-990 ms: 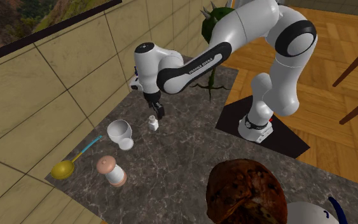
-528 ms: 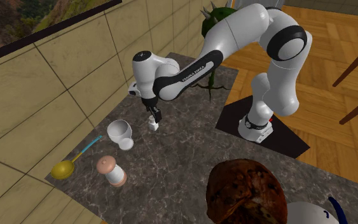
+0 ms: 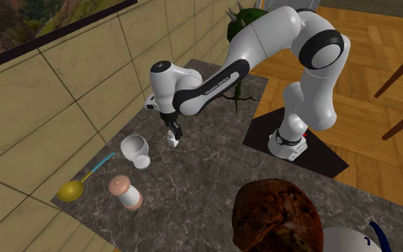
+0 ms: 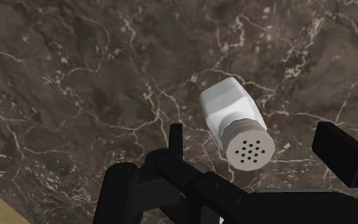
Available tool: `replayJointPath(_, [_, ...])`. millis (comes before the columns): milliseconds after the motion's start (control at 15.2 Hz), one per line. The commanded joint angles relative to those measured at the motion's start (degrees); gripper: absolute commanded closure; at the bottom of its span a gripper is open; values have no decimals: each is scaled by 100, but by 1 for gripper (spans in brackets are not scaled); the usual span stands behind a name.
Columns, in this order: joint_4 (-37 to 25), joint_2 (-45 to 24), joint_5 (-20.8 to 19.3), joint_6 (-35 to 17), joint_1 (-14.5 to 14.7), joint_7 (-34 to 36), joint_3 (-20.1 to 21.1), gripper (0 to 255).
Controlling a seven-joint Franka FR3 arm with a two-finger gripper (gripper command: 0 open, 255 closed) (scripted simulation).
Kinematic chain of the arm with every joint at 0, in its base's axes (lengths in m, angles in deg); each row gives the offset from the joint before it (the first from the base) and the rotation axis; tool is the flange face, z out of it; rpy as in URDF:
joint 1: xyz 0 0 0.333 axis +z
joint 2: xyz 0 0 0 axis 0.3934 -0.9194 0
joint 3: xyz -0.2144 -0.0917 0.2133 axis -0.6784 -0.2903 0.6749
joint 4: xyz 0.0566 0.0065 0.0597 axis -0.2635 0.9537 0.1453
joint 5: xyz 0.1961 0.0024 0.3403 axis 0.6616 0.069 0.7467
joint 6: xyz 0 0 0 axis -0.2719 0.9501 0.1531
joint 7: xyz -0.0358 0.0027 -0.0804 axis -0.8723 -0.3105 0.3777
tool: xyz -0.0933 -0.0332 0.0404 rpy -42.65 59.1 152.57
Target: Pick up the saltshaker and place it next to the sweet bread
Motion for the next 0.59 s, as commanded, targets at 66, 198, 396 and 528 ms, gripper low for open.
replayJointPath(66, [0, 0, 0, 0, 0, 0, 0, 255])
replayJointPath(198, [0, 0, 0, 0, 0, 0, 0, 255])
replayJointPath(396, [0, 0, 0, 0, 0, 0, 0, 255])
replayJointPath(528, [0, 0, 0, 0, 0, 0, 0, 255])
